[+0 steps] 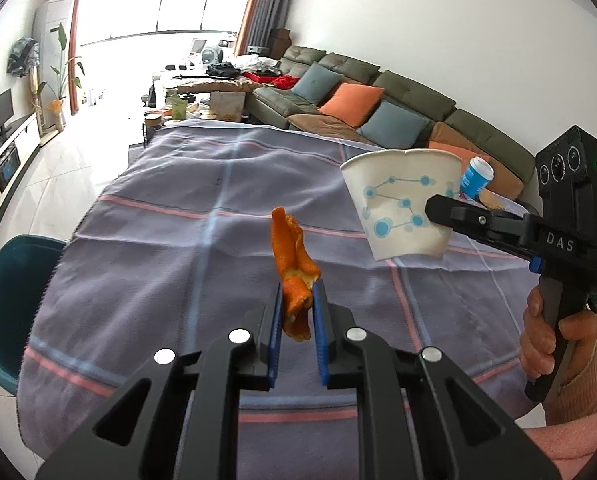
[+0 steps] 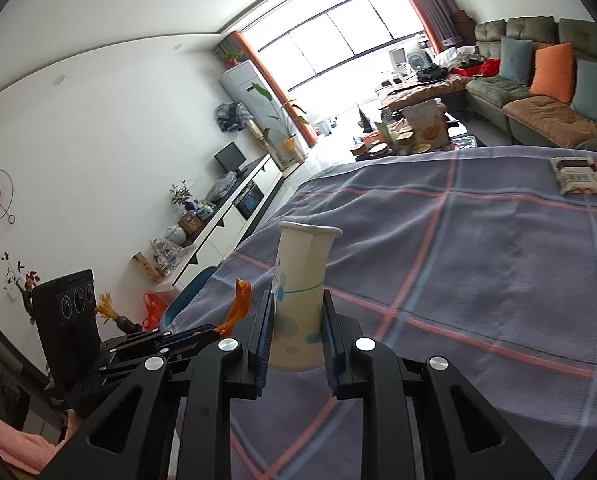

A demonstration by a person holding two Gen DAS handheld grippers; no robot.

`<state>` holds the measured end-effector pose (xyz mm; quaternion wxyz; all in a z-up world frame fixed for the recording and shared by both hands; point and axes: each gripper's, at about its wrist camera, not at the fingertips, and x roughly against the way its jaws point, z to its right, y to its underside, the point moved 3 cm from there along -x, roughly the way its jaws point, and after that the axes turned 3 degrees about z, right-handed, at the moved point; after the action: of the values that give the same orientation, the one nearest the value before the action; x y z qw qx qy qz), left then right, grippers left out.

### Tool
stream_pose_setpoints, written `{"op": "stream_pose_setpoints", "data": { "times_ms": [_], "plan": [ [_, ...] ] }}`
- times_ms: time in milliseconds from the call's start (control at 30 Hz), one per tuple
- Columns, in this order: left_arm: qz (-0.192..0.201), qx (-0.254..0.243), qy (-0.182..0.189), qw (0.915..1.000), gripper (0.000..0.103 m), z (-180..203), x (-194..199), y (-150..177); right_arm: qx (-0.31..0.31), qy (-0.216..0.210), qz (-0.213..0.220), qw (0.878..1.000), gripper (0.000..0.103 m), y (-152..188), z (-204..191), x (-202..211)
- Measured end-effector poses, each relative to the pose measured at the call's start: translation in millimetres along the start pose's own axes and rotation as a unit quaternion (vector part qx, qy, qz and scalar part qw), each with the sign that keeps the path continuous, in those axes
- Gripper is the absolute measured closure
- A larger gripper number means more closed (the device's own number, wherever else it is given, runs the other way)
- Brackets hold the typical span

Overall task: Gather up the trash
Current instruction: 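Carry the orange peel and white paper cup over the teal bin with both tools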

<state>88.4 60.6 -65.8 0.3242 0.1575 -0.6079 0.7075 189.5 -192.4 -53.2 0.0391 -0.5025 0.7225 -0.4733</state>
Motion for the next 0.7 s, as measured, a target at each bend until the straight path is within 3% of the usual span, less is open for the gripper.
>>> {"op": "stream_pose_setpoints", "data": {
  "times_ms": [700],
  "plan": [
    [0.024,0.023,-0.037,0.9988,0.088,-29.7,35.4,0.5,0.021,-0.039,-0.023,0.999,0.081,1.8,-28.1,-30.1]
  ]
}}
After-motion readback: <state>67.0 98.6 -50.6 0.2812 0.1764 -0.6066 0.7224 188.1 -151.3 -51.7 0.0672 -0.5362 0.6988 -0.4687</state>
